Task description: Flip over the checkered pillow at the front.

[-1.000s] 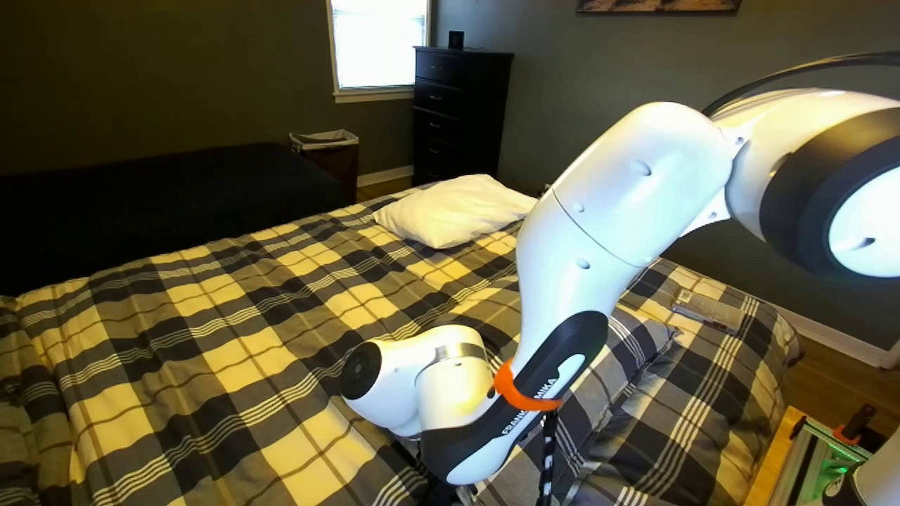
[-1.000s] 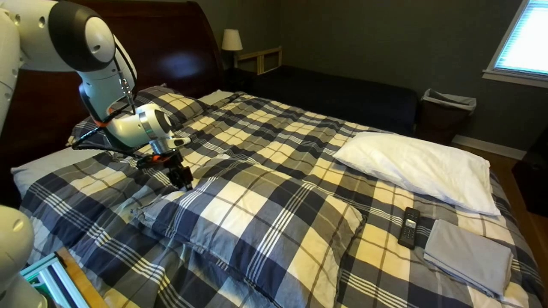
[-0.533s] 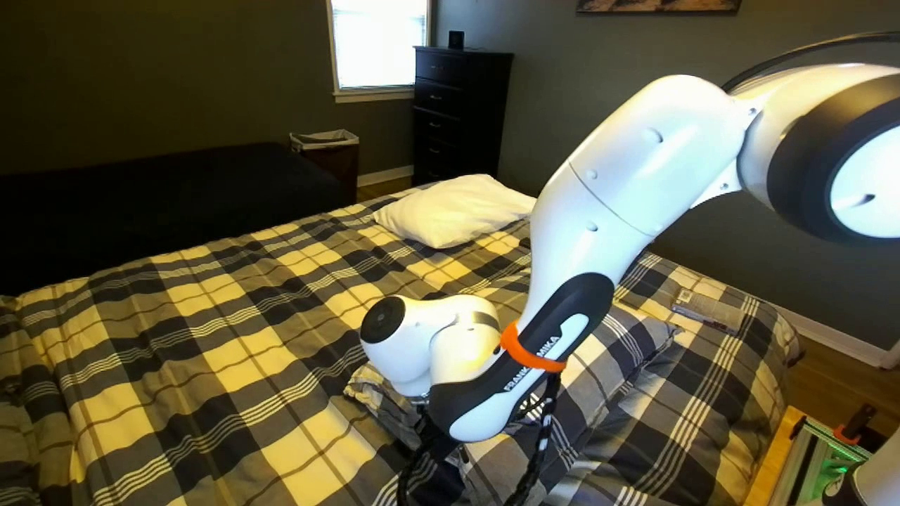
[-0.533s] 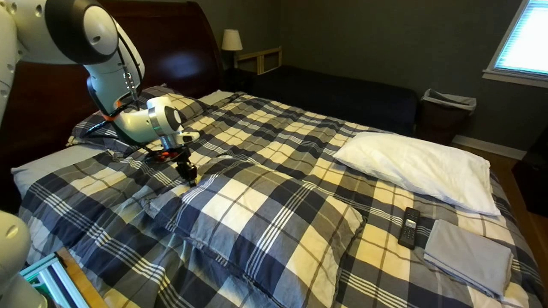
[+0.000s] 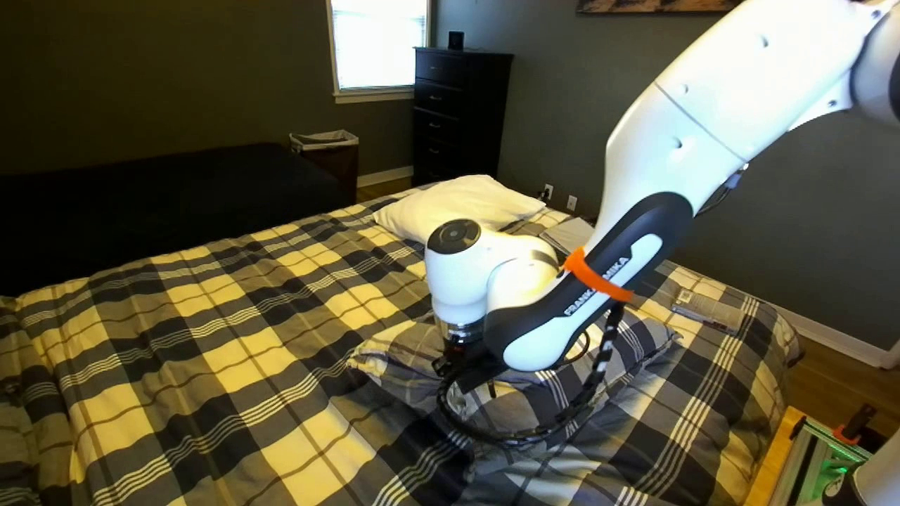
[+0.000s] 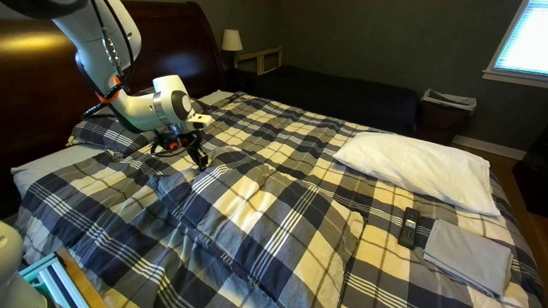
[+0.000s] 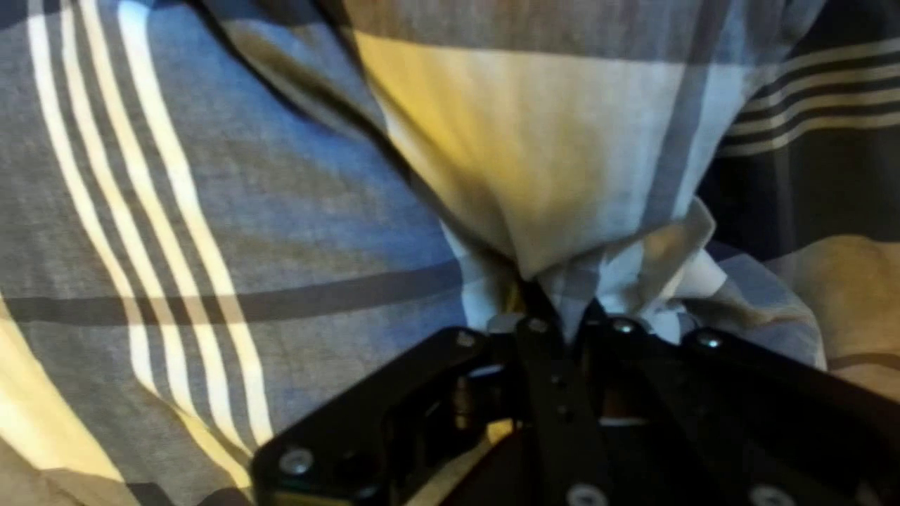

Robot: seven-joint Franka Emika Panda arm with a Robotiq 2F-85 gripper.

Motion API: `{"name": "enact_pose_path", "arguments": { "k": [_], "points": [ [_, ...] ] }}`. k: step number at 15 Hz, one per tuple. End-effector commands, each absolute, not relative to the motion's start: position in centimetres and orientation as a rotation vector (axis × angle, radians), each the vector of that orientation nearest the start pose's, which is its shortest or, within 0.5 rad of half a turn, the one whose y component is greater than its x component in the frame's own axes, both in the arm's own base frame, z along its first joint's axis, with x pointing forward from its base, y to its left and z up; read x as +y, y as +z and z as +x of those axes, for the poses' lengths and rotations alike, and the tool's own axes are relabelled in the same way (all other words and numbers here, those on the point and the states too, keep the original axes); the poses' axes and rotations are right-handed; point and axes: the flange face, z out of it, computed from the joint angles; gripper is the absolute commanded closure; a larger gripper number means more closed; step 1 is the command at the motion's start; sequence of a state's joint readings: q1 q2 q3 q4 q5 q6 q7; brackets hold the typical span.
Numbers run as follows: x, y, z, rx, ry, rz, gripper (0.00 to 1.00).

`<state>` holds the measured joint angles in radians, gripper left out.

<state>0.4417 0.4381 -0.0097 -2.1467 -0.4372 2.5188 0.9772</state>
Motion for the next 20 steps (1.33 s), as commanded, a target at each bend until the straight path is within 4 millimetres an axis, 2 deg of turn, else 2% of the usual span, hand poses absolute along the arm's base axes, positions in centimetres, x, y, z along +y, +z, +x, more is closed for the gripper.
{"name": "enact_pose_path", "arguments": {
  "k": [1, 2, 3, 8, 9, 10, 12, 17, 18, 20],
  "points": [
    [19.3, 23.1, 49.4, 0.317, -0.260, -3.333, 0.98],
    [21.9, 21.3, 50.6, 0.326, -0.221, -3.340, 0.98],
    [21.6, 22.1, 50.5, 0.328, -0.233, -3.334, 0.92],
    [22.4, 21.3, 50.2, 0.302, -0.213, -3.338, 0.92],
    [22.5, 21.2, 50.2, 0.302, -0.213, -3.338, 0.98],
    [22.3, 22.0, 50.4, 0.300, -0.244, -3.335, 0.98],
    [20.9, 24.8, 50.9, 0.310, -0.362, -3.349, 0.98],
    [13.5, 33.8, 53.0, 0.476, -0.747, -3.346, 0.98],
    [12.0, 35.4, 53.6, 0.523, -0.793, -3.331, 0.98],
    [10.3, 38.4, 53.8, 0.588, -0.822, -3.298, 0.98]
  ]
}}
